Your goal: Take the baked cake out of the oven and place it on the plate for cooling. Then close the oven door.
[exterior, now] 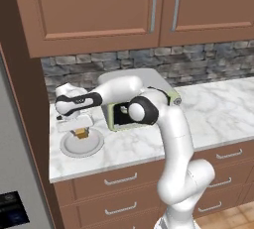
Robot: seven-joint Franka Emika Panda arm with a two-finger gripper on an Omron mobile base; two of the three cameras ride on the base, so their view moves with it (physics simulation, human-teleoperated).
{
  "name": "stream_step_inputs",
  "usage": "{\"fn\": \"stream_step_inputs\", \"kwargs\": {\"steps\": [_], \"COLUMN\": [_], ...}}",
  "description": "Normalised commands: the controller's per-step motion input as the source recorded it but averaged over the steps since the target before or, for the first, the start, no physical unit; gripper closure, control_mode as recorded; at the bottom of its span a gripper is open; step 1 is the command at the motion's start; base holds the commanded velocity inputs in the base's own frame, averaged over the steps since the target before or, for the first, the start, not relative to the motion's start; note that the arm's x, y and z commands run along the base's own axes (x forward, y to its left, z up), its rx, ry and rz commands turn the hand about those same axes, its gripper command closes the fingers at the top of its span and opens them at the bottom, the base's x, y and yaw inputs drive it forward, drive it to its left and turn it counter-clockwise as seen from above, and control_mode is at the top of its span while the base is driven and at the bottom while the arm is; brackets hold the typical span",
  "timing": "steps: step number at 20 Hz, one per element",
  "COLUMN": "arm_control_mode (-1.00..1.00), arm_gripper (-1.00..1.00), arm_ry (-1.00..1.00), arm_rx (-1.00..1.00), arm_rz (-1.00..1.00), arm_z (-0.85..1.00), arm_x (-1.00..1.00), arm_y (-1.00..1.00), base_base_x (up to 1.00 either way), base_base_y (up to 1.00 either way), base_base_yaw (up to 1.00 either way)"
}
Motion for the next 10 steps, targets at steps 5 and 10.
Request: {"fn": "stream_step_inputs", "kwargs": {"steps": [5,10], "arm_control_mode": [-1.0,-1.0], "arm_gripper": [-1.0,-1.0], "arm_ry": [-0.03,-0.14], "arm_rx": [0.06,0.08], "arm_rz": [0.0,0.0], "arm_z": [-0.28,-0.01], "arm_x": [-0.33,-0.9], "arm_y": [0.0,0.0], "base_base_x": [0.0,0.0], "base_base_y": [0.0,0.0], "base_base_yaw": [0.0,0.0]}}
